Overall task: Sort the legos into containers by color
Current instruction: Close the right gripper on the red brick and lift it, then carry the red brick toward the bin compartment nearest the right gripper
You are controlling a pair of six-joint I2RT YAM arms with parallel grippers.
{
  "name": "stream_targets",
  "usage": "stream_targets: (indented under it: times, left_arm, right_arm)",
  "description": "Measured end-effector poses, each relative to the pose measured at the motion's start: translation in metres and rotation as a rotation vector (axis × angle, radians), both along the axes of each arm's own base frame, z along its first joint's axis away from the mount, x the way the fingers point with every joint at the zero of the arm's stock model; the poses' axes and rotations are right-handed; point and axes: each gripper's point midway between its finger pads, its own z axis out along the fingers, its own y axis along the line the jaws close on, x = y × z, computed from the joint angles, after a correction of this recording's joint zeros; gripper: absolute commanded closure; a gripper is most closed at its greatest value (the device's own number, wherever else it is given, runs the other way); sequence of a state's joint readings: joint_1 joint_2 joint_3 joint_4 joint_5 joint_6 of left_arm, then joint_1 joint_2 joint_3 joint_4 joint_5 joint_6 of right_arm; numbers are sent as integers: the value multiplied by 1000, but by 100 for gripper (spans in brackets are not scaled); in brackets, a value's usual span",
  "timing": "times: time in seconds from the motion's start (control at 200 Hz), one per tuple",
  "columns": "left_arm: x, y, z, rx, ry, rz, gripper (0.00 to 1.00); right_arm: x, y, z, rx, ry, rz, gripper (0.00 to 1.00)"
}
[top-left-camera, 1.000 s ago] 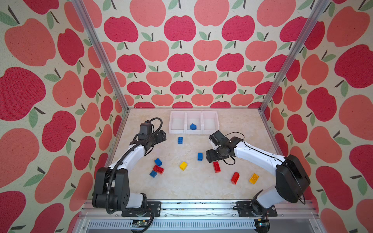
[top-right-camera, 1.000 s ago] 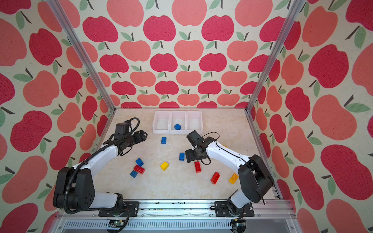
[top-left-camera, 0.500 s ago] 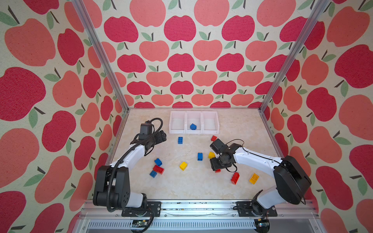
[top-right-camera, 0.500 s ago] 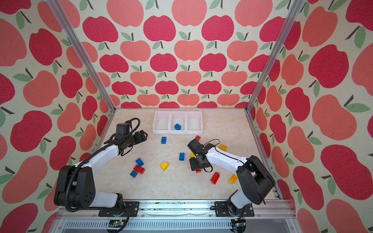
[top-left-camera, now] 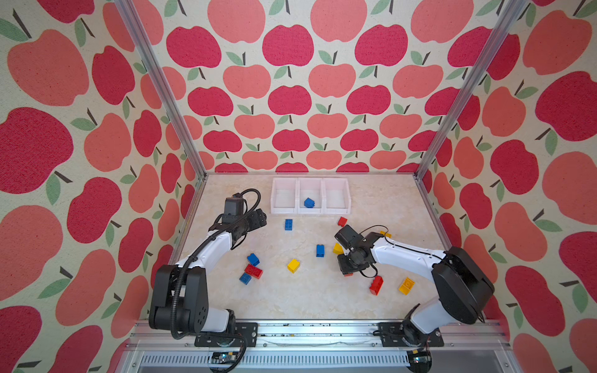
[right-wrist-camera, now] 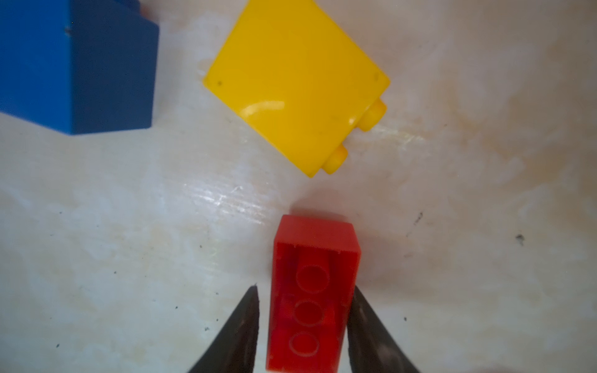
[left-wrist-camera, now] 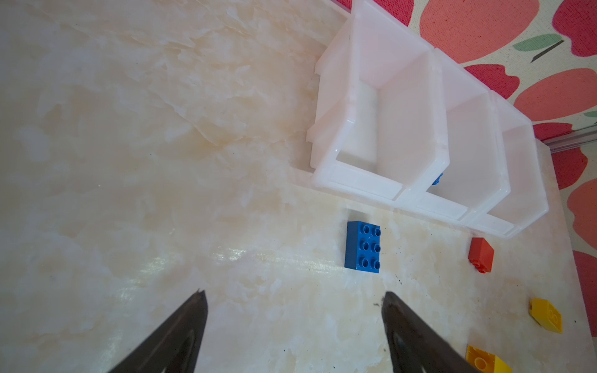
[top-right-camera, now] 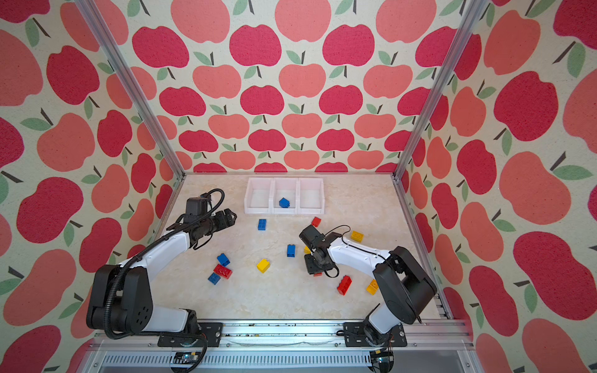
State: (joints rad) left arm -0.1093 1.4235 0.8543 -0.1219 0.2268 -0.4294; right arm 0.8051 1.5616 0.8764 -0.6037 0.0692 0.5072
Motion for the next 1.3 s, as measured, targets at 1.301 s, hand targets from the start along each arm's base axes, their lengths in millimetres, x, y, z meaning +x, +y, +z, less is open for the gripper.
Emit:
stream_targets:
  times: [1.301]
  left_arm:
    - [-9,-7,-2,-32,8,-8,13]
  right_arm:
    - [154,15,117,124,-328,-90,75]
